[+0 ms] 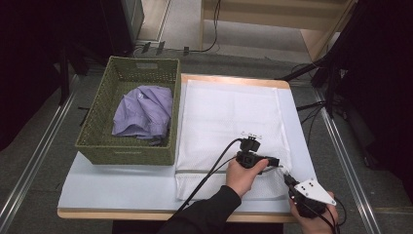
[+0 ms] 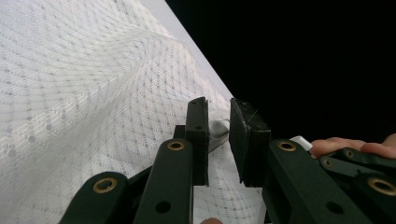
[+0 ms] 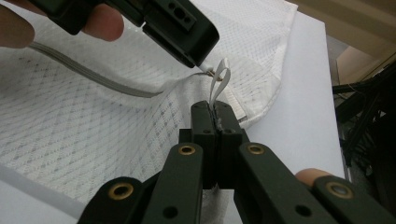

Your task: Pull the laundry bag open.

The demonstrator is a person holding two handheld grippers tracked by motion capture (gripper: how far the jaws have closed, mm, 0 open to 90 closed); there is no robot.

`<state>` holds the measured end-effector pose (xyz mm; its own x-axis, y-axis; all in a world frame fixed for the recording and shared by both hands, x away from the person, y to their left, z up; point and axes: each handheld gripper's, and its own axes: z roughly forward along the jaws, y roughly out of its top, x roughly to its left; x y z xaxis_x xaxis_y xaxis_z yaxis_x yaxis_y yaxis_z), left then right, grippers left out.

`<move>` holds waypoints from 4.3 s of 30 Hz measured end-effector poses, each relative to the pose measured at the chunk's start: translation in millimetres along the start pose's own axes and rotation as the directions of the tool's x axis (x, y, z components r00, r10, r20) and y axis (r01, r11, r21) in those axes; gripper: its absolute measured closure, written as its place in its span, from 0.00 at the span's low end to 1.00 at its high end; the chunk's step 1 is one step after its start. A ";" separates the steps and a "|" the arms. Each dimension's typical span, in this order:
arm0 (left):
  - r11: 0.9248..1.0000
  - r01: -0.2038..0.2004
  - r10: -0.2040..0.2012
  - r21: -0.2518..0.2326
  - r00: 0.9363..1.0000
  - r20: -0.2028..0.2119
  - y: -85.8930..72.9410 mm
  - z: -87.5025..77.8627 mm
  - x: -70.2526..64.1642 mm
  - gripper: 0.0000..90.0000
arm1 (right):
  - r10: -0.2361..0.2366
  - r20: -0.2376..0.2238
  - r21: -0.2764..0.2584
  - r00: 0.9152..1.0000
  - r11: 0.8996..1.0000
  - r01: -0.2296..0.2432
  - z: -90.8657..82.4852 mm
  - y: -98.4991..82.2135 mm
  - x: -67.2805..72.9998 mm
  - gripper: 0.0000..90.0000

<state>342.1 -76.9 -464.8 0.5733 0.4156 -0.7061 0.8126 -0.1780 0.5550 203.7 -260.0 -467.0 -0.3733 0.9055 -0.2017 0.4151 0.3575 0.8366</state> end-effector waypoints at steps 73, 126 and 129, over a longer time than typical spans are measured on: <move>0.986 -0.164 0.163 -0.009 0.985 -0.058 -21.2 -4.9 -9.7 0.98 | 0.517 -0.237 0.075 0.822 0.854 -0.515 15.7 9.3 -30.7 0.98; 0.969 -0.245 0.244 0.021 0.949 -0.201 -36.4 -38.8 0.2 0.98 | 0.390 -0.153 0.027 0.908 0.920 -0.391 7.3 14.6 -18.8 0.99; 0.969 -0.245 0.244 0.019 0.947 -0.211 -37.5 -42.3 1.7 0.98 | 0.390 -0.150 0.025 0.908 0.920 -0.391 7.1 14.5 -19.3 0.99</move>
<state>308.2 -31.8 -468.2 0.7186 0.5383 -0.4403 0.6490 -0.2917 0.7026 222.8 -270.7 -454.7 -0.3012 0.9280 0.2195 0.5484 -0.0198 0.8360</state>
